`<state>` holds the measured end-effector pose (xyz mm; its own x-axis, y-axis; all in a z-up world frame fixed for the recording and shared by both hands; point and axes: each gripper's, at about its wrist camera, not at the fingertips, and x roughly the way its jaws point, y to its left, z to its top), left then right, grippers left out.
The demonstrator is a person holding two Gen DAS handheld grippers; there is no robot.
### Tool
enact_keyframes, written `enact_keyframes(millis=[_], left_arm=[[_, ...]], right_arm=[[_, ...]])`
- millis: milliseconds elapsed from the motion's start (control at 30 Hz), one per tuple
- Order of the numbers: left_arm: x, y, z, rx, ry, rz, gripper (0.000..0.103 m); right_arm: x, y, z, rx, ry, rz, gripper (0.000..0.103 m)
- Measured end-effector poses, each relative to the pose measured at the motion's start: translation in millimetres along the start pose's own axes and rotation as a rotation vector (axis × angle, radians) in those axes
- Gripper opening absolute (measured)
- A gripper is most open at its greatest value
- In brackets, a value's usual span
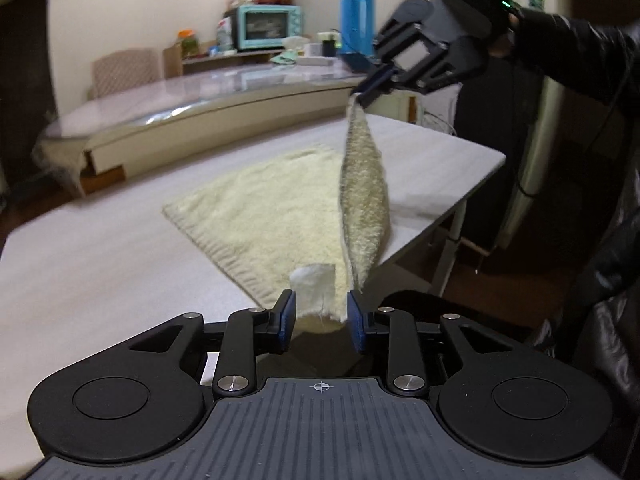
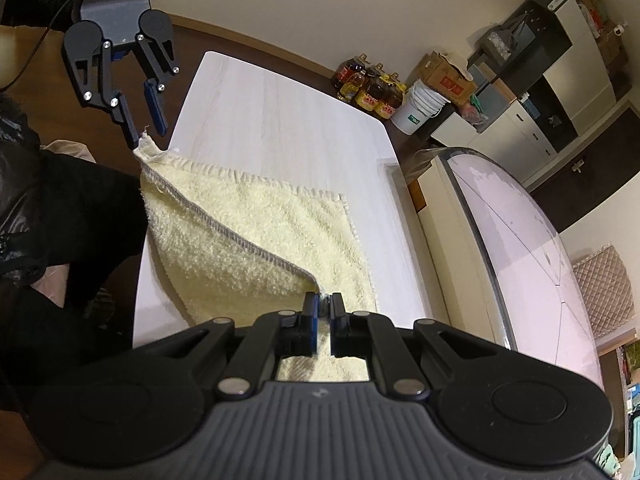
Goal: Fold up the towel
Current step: 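Lift the right-held corner and fold it diagonally over toward the left gripper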
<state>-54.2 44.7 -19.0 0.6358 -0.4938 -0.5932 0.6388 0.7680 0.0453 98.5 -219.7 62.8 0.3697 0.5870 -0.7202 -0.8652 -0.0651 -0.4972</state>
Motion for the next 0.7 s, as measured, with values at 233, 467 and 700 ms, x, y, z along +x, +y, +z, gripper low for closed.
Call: enact_keyframes(millis=[233, 467, 700], left_arm=[[9.9, -0.7, 0.7, 0.055, 0.1, -0.036, 0.026], [8.7, -8.1, -3.6, 0.085, 0.091, 0.019, 0.026], [9.8, -3.8, -6.5, 0.049, 0.091, 0.019, 0.007]], right_arm=[[-2.1, 0.2, -2.1, 0.01, 0.002, -0.012, 0.006], [-5.1, -2.6, -1.5, 0.013, -0.01, -0.011, 0.006], [-5.9, -3.8, 2.2, -0.015, -0.01, -0.007, 0.006]])
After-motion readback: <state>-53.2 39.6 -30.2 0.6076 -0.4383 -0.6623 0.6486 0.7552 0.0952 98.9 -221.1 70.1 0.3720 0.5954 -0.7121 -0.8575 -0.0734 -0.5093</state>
